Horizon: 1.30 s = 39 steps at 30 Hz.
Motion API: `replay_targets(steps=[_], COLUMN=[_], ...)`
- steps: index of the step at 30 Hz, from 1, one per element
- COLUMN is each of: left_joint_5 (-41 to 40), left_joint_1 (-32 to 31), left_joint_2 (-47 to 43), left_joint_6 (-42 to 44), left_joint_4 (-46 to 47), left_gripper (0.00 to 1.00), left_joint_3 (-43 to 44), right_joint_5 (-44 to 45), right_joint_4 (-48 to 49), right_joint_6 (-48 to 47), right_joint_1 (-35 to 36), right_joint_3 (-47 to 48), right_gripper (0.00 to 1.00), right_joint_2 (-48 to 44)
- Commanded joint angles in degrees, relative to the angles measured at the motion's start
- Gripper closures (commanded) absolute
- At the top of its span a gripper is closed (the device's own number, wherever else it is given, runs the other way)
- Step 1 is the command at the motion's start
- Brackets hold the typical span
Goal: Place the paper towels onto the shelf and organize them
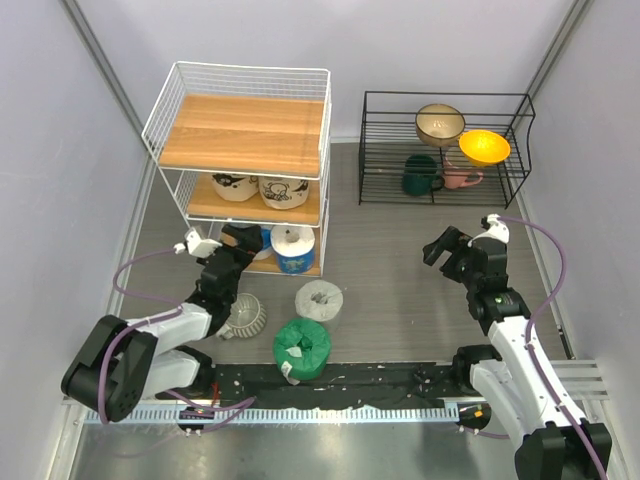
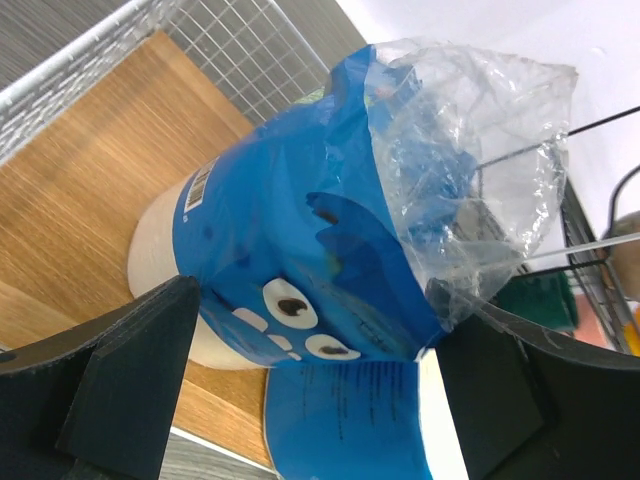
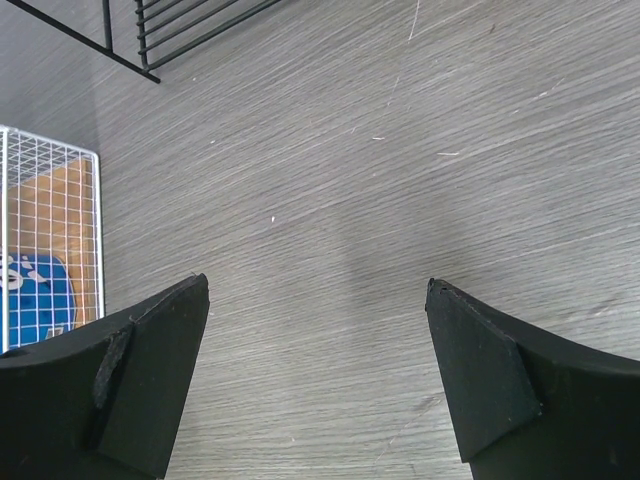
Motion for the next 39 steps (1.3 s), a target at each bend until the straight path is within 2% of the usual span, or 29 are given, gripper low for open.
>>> replay_targets(steps=[1,8,16,28,29,33,34,39], left_joint_5=[2.08,1.38,0.59,5.15,5.77,7.27,6.66,-4.40], left_joint_1=[-0.41,-0.32,-0.32,-0.49,-0.58,-2.60,-5.04,-17.17], left_joint_2=[-1.76,-9.22,-21.79,-42.61,-43.50,-43.34,-42.64,-34.47], left_joint_6=[-1.57,-1.04,1.07,0.28,-0.07,-0.25,0.01,3.88], left_joint_4=[6.94,4.84,-7.99,-28.12,-29.00,-29.62,-29.54,-25.59], left_gripper=[0.00,0.00,0.00,0.00,0.00,0.00,0.00,0.00], left_joint_3=[-1.50,-2.91,-2.55,-6.51,-6.77,-6.60,-6.25,-3.61], right_joint_5=[-0.47,-0.82,-0.73,-0.73,-2.64,-2.75,-2.84,-3.10], right_joint_4=[1.67,1.58,2.11,2.90,2.99,3.34,3.34,3.34], right_joint_6=[-0.82,-0.91,-0.12,0.41,0.58,1.02,1.11,1.20], right_joint_1=[0.23,0.23,0.32,0.23,0.32,0.32,0.32,0.32], right_joint_3=[0.19,0.11,-0.60,-1.04,-1.21,-1.39,-1.48,-1.39], right_gripper=[0.04,0.04,0.04,0.04,0.04,0.04,0.04,0.04], right_joint_2=[-0.87,-0.78,-0.87,-0.17,-0.08,0.27,0.27,-0.34])
